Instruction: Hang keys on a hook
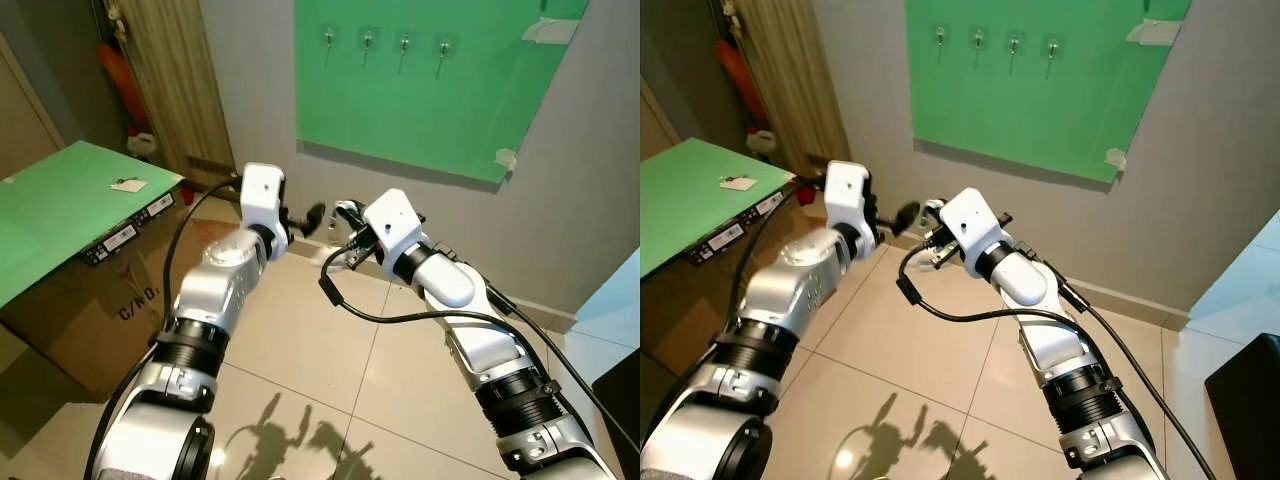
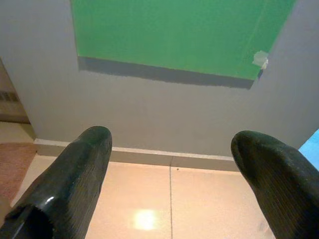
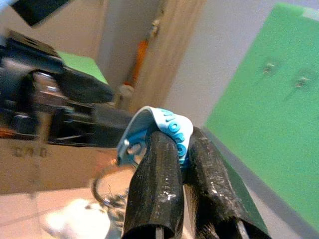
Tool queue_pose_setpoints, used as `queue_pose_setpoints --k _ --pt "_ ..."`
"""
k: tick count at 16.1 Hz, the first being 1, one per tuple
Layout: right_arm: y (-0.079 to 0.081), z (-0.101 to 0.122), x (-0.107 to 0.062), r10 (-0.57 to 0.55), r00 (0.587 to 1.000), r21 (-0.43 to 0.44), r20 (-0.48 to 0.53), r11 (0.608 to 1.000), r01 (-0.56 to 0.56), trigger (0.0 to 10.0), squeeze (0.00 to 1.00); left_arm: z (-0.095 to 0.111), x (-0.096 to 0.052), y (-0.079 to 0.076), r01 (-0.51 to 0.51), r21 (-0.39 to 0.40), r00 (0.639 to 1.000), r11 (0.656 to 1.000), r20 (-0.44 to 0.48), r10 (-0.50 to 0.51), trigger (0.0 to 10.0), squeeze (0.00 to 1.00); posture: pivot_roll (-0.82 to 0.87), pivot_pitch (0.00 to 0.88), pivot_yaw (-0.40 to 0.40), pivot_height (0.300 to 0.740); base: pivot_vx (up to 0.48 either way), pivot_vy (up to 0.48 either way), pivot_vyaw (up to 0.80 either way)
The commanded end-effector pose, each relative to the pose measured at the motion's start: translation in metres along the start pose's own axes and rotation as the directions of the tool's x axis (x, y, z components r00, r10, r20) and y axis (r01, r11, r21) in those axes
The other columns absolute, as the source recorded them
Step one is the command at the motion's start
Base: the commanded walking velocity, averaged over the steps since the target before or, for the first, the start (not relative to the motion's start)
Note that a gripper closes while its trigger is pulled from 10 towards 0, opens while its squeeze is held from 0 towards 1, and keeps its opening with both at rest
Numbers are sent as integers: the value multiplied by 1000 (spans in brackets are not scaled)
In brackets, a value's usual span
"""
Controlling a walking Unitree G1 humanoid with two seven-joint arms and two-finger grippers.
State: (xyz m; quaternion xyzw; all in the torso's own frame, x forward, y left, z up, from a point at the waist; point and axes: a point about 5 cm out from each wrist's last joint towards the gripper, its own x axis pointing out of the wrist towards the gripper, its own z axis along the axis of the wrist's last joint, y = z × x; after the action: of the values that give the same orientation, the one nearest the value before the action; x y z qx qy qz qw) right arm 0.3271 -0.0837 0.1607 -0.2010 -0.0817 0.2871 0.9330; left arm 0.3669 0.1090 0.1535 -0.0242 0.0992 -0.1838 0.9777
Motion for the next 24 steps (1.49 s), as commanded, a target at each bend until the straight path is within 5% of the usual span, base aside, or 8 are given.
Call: queue_pose_setpoints --k 1,6,10,13,15,24 --pt "-1 0 2 -41 999 -49 15 998 42 0 0 0 -3 5 -29 30 999 999 15 28 10000 0 -110 0 72 740 0 0 0" --pt "16 -25 -7 3 1000 -265 -29 964 -10 0 0 -19 -19 21 -97 74 995 993 8 97 10000 0 -100 0 60 740 0 0 0" --pt "8 -23 -5 -41 999 -146 -17 989 38 0 0 -21 -27 29 -111 50 993 993 43 109 10000 0 -100 0 59 740 0 0 0" --pt "4 -22 -3 -93 995 110 -32 989 96 0 0 -20 -26 23 -105 52 993 993 56 103 10000 0 -100 0 60 740 0 0 0" --pt "1 -19 -1 -116 993 188 -22 975 118 0 0 -17 -26 21 -98 57 993 994 78 94 10000 0 -102 0 60 740 0 135 0" --pt "8 -11 1 -84 996 241 12 967 78 0 0 -7 -21 14 -100 177 992 979 95 84 10000 0 -103 0 68 740 0 305 0"
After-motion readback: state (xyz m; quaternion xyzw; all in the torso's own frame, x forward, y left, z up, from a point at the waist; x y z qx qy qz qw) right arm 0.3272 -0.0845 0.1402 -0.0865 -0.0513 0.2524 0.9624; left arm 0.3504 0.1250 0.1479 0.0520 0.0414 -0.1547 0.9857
